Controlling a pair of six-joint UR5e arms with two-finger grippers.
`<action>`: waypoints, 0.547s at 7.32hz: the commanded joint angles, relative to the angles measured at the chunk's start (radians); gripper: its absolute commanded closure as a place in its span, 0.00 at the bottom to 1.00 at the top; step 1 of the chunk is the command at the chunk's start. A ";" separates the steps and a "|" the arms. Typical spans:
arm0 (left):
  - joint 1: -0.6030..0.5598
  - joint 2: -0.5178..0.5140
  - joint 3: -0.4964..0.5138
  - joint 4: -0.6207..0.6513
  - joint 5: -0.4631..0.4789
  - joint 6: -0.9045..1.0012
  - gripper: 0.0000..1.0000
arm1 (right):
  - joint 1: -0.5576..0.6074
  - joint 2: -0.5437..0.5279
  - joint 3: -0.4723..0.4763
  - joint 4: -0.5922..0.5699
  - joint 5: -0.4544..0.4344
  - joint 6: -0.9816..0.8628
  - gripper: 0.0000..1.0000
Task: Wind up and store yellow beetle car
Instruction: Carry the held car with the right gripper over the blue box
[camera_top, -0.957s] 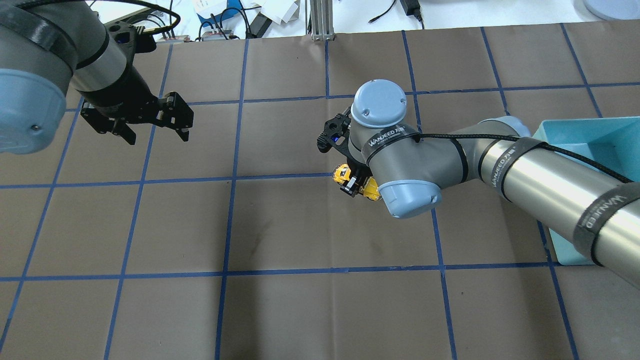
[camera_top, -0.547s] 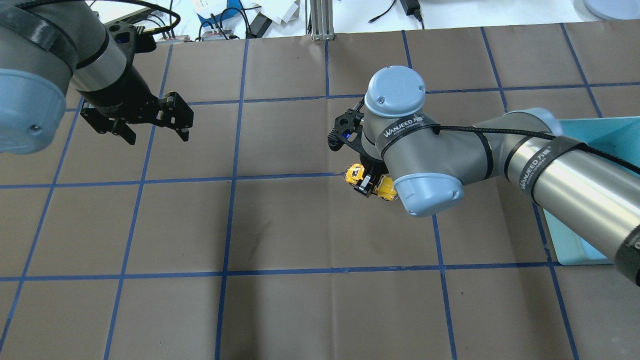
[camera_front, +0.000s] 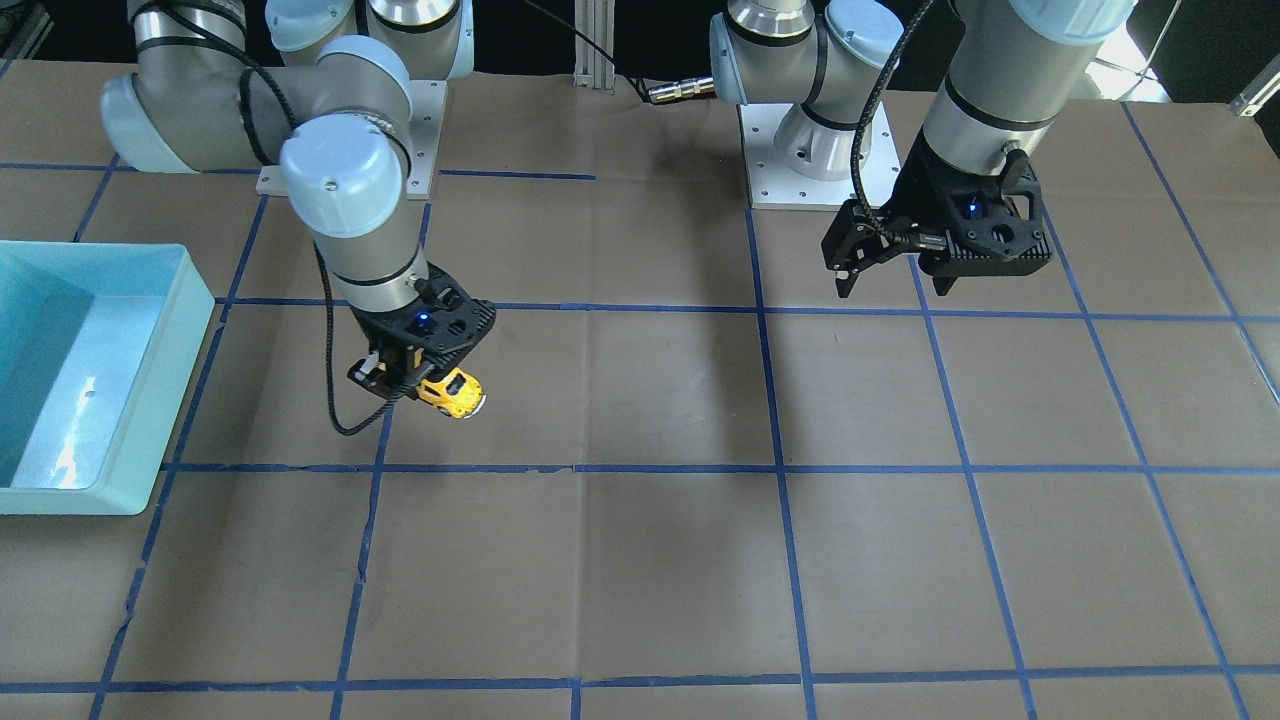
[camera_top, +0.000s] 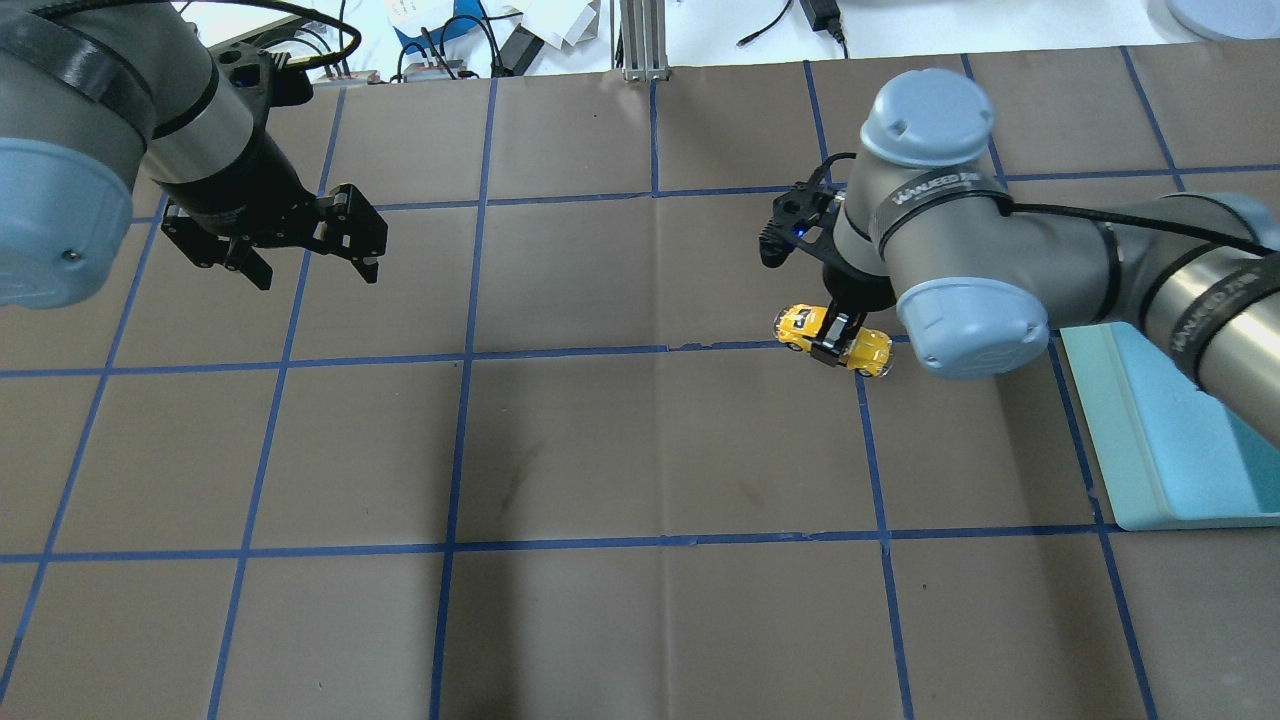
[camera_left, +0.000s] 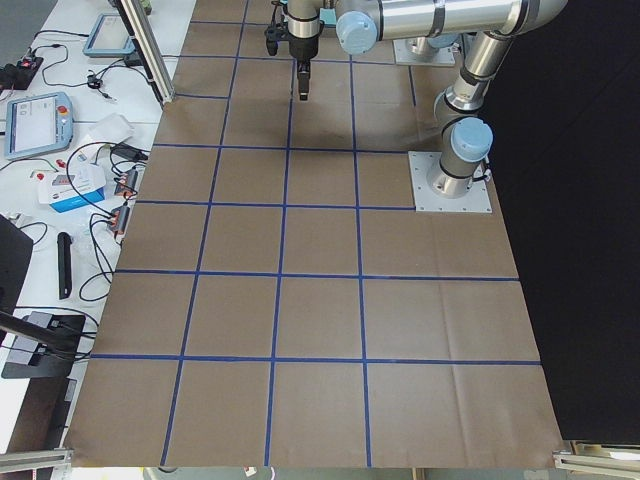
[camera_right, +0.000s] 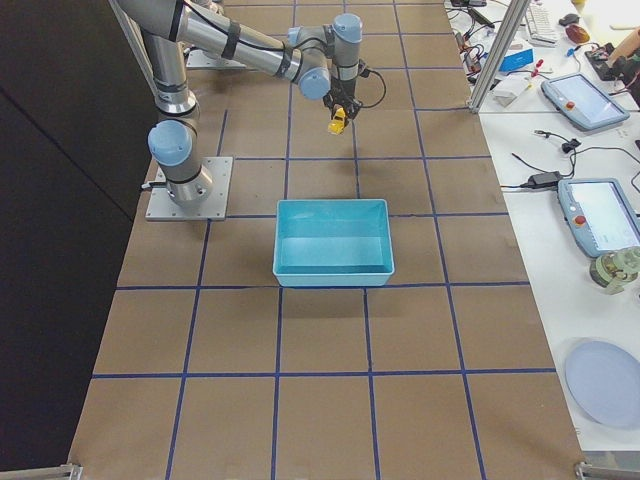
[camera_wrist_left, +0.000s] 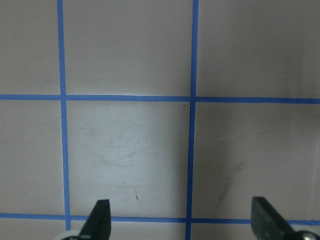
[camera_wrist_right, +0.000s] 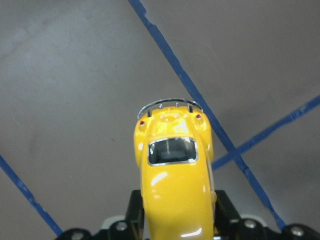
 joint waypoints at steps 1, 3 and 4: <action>0.000 0.000 0.000 0.000 0.000 0.000 0.00 | -0.193 -0.075 -0.004 0.098 0.001 -0.151 0.57; 0.000 0.000 0.000 0.000 0.000 0.000 0.00 | -0.378 -0.119 -0.013 0.124 0.001 -0.151 0.57; 0.000 0.000 0.000 0.000 0.000 0.000 0.00 | -0.484 -0.119 -0.013 0.161 0.025 -0.141 0.57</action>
